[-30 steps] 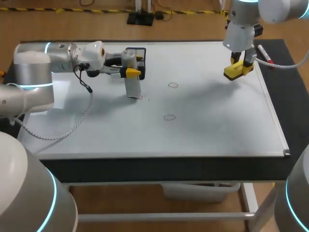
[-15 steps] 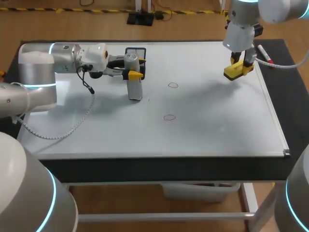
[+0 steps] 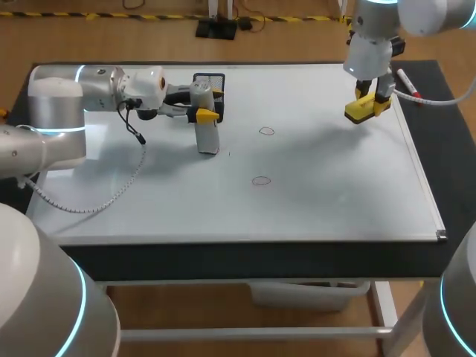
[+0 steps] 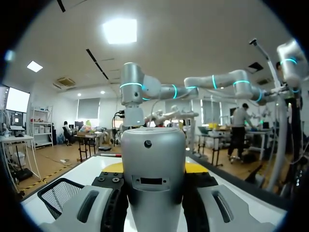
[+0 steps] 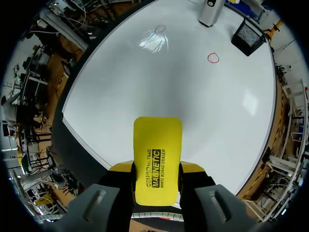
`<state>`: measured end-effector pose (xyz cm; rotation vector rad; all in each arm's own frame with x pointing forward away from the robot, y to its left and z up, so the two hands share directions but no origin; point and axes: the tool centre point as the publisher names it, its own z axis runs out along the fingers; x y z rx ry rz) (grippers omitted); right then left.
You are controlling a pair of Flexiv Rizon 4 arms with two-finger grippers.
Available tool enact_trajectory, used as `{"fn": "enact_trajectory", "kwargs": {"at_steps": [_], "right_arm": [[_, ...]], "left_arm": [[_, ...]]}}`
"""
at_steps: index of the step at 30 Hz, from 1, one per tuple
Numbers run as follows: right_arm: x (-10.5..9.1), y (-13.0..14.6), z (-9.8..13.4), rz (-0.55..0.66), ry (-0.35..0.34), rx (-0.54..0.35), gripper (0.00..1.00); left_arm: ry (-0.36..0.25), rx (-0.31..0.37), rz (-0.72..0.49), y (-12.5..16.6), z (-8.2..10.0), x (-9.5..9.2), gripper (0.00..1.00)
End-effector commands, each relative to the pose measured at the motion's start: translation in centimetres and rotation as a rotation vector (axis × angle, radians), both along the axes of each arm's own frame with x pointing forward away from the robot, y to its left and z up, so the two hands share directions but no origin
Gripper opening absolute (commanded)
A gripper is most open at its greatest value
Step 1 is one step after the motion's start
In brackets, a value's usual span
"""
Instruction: Pick up the inspection probe, press it on each red-marked spot on the whiteboard one by one, put down the probe, pick up the eraser, and wipe off all the red marks.
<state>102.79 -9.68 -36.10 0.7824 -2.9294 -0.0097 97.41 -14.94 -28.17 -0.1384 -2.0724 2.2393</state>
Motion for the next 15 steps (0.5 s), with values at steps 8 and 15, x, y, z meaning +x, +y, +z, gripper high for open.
{"fn": "enact_trajectory", "kwargs": {"at_steps": [8, 15], "right_arm": [[0.14, -0.05, 0.06, 0.002, 0.003, -0.003, 0.0], [0.14, -0.05, 0.06, 0.002, 0.003, -0.003, 0.0]], "left_arm": [[-0.003, -0.007, -0.007, -0.13, -0.17, 0.13, 0.0], [-0.005, -0.005, -0.01, -0.22, -0.1, 0.1, 0.0]]}}
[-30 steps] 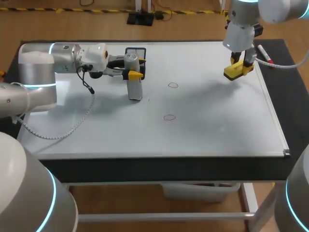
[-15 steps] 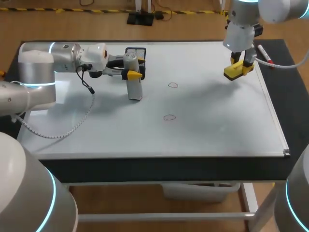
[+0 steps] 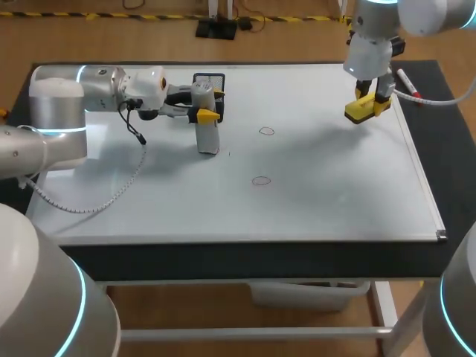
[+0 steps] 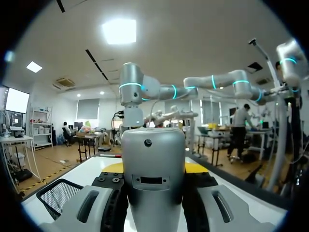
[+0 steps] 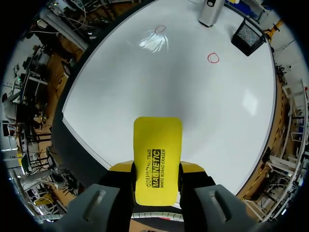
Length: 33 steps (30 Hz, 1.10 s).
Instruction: Pick up the inspection probe, press it on each red-marked spot on the whiteboard one by one, put down the probe, pick up the eraser, and wipe off all the red marks.
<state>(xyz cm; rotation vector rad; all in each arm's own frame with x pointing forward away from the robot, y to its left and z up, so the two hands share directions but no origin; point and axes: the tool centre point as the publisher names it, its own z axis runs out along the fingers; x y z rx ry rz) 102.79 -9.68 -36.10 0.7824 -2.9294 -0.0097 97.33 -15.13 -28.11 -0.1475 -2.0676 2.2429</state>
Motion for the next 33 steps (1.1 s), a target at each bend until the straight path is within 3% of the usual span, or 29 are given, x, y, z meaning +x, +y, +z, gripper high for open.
{"fn": "enact_trajectory", "kwargs": {"at_steps": [1, 8, 19, 33], "right_arm": [[0.1, -0.1, 0.1, 0.002, 0.003, -0.003, 0.0], [0.1, -0.1, 0.1, 0.002, 0.003, -0.003, 0.0], [0.1, -0.1, 0.1, 0.002, 0.003, -0.003, 0.0], [0.1, -0.1, 0.1, 0.002, 0.003, -0.003, 0.0]], "left_arm": [[-0.002, -0.002, -0.006, -0.1, -0.1, 0.2, 0.0], [-0.006, -0.004, -0.004, -0.1, 0.1, 0.1, 0.0], [-0.033, -0.02, 0.029, 1.3, 2.6, 0.1, 0.0], [-0.059, 0.019, 0.167, 9.9, 4.4, 1.1, 0.0]]}}
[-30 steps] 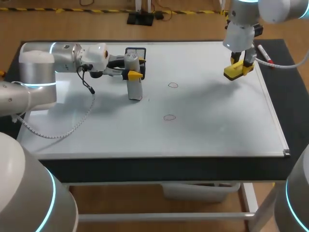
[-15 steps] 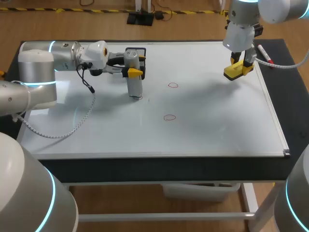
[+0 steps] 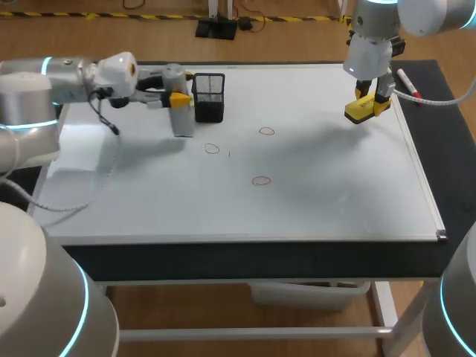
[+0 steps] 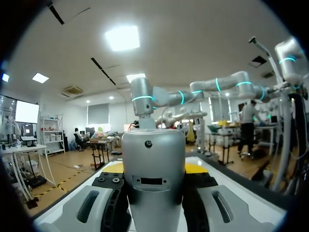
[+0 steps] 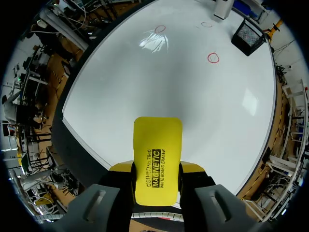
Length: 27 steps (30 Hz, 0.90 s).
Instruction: Pick up the inspection probe, press it on each red-marked spot on the whiteboard one by one, put down the probe, pick up the eraser, and wipe off all the red marks.
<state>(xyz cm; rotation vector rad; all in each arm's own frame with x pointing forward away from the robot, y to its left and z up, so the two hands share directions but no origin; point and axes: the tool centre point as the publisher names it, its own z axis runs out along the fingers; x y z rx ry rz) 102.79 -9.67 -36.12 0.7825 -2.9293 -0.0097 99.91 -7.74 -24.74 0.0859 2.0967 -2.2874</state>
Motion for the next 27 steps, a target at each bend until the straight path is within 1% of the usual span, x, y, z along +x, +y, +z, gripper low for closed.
{"fn": "enact_trajectory", "kwargs": {"at_steps": [1, 7, 12, 21, 23, 27], "right_arm": [[0.1, -0.1, 0.1, 0.002, 0.003, -0.003, 0.0], [0.1, -0.1, 0.1, 0.002, 0.003, -0.003, 0.0], [0.1, -0.1, 0.1, 0.002, 0.003, -0.003, 0.0], [0.1, -0.1, 0.1, 0.002, 0.003, -0.003, 0.0], [0.1, -0.1, 0.1, 0.002, 0.003, -0.003, 0.0], [0.1, -0.1, 0.1, 0.002, 0.003, -0.003, 0.0]], "left_arm": [[-0.005, 0.031, 0.063, 3.2, 1.1, -1.4, 0.0], [-0.009, 0.046, 0.162, 7.4, 1.1, -1.1, 0.0], [-0.009, 0.056, 0.215, 9.8, 1.0, -0.9, 0.0], [-0.007, 0.052, 0.277, 11.9, 0.8, -1.2, 0.0], [0.01, 0.061, 0.305, 12.3, 0.7, -1.3, 0.0], [0.018, 0.064, 0.331, 13.1, 0.6, -1.5, 0.0]]}}
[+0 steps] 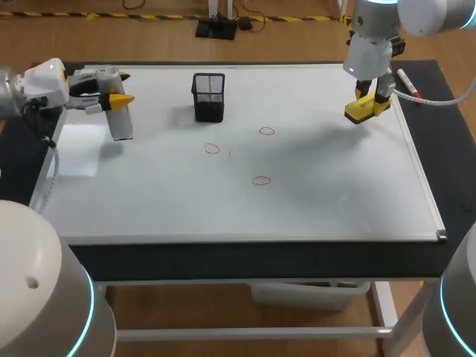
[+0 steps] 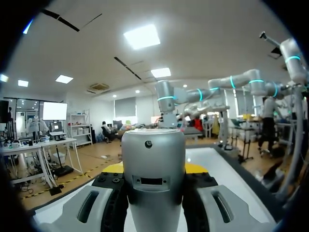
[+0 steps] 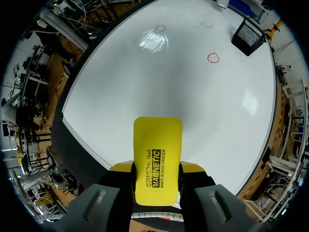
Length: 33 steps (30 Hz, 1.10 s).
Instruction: Pick up the inspection probe, press it on each red-marked spot on the whiteboard one by one, put down the probe, pick up the eraser, and wipe off all the red marks.
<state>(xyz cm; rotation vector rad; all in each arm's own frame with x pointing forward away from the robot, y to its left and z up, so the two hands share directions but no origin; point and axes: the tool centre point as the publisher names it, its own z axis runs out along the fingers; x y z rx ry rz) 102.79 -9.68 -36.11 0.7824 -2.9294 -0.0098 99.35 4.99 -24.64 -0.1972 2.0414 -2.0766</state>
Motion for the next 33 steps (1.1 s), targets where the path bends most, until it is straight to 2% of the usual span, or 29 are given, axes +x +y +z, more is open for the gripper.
{"fn": "enact_trajectory", "kwargs": {"at_steps": [1, 7, 10, 19, 23, 33], "right_arm": [[0.1, -0.1, 0.1, 0.002, 0.003, -0.003, 0.0], [0.1, -0.1, 0.1, 0.002, 0.003, -0.003, 0.0], [0.0, 1.1, -0.3, 0.037, 0.004, 0.012, 0.0], [-0.8, 7.2, -0.7, 0.177, -0.002, 0.025, 0.0], [-1.1, 10.6, -1.2, 0.267, 0.019, 0.008, 0.0], [-2.3, 19.0, -2.1, 0.466, 0.021, 0.026, 0.0]], "left_arm": [[0.002, 0.004, 0.064, 0.3, 0.5, -1.0, 0.0], [0.002, 0.004, 0.064, 0.3, 0.5, -1.0, 0.0], [0.002, 0.004, 0.064, 0.3, 0.5, -1.0, 0.0], [0.002, 0.004, 0.064, 0.3, 0.5, -1.0, 0.0], [0.002, 0.004, 0.064, 0.3, 0.5, -1.0, 0.0], [0.002, 0.004, 0.064, 0.3, 0.5, -1.0, 0.0]]}}
